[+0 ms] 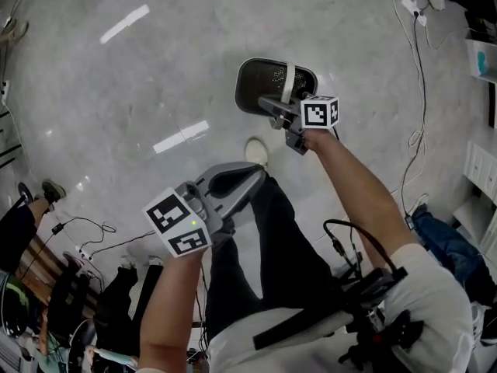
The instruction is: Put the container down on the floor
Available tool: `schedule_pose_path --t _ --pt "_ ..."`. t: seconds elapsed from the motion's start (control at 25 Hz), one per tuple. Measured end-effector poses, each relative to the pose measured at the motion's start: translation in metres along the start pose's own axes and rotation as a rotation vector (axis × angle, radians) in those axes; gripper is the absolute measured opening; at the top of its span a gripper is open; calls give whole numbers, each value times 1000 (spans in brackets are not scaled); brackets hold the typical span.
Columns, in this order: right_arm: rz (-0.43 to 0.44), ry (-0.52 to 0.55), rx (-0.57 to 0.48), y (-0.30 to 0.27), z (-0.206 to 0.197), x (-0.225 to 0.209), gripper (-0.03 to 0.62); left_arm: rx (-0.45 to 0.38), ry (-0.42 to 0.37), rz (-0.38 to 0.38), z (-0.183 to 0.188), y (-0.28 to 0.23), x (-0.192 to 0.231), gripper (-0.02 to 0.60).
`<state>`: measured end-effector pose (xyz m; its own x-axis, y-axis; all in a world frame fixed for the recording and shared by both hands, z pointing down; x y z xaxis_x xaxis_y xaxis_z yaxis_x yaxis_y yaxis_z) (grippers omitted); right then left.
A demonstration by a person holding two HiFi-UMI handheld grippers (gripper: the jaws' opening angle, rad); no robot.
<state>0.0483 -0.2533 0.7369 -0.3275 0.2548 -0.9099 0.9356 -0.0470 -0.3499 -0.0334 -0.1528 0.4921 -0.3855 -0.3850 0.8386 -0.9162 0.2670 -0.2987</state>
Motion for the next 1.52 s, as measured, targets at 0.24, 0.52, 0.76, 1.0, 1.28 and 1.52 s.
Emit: schedule_pose_path --t 0.24,0.52,0.76,1.0,1.28,1.52 --pt "18 -28 3 -24 1 -61 14 1 36 -16 -12 -19 41 9" --pt "116 14 20 -38 5 -68 14 10 56 -32 -18 -27 64 9" --pt "139 14 2 -39 3 -69 14 16 58 -45 -23 -31 69 9" --pt "152 8 -16 -36 2 -70 17 27 58 -51 -24 -32 69 9" --pt "181 4 3 -36 -2 -73 24 28 71 -58 -29 -33 68 9" --pt "183 -32 13 -29 -6 -76 158 35 74 -61 -29 -36 66 9"
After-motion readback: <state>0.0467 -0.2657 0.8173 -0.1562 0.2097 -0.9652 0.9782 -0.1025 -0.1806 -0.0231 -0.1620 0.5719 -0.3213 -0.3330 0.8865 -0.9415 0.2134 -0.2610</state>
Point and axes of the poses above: the fingertips, and each gripper's own axes: y backward along the fingers, x to its left, z out of its top, the point moved 4 cm from there along y, backward along the fingers, and after that the axes turned 11 degrees about x, right-handed, at the moved point
